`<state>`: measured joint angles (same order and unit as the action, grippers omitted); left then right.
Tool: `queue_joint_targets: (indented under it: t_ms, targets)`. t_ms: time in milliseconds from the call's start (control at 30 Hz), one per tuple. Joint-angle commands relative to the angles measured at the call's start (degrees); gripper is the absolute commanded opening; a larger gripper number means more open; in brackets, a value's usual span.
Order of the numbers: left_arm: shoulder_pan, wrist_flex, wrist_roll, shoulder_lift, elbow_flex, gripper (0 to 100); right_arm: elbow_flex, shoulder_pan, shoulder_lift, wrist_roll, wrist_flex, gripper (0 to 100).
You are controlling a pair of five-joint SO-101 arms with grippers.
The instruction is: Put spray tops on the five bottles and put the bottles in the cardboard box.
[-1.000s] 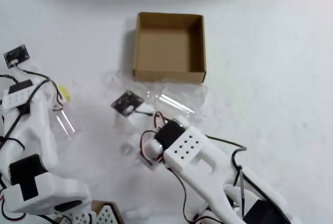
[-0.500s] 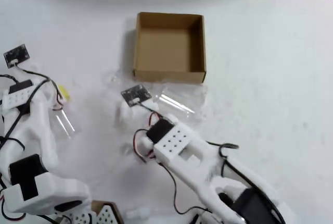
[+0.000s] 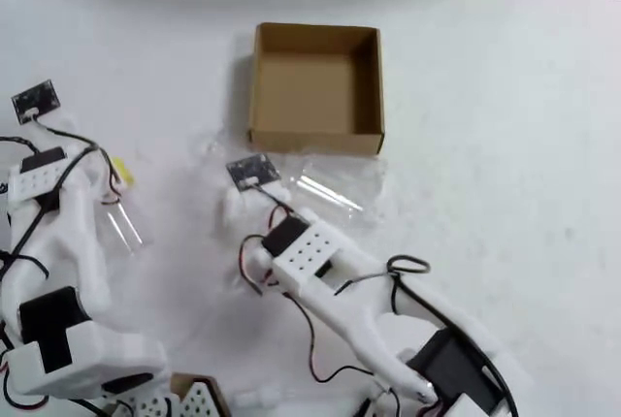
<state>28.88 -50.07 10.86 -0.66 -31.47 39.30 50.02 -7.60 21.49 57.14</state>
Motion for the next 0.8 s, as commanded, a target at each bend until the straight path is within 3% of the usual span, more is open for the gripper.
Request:
queue_joint_targets:
  t_ms: [0, 100, 233, 400, 600, 767]
  targets:
    - [-0.84, 1.32, 0.35, -0.48, 0.18, 6, -0.26, 0.66, 0.92, 0.44, 0.04, 21.8]
    - [-0.84, 1.32, 0.35, -0.48, 0.18, 6, -0.35, 0.48, 0.31, -1.14, 0.13, 21.9]
    - [-0.84, 1.32, 0.35, -0.48, 0.18, 6, -0.35, -0.13, -5.05, -9.41, 2.95, 21.9]
    - [-0.92, 1.32, 0.35, -0.48, 0.18, 6, 1.41, -0.57, -14.37, -9.58, 5.93, 21.9]
    - [-1.27, 1.41, 0.35, -0.48, 0.18, 6, 7.65, 1.10, -14.99, -5.63, -2.15, 22.0]
    - [-1.45, 1.41, 0.35, -0.48, 0.18, 6, 8.97, 1.27, -15.34, -9.05, -3.21, 21.9]
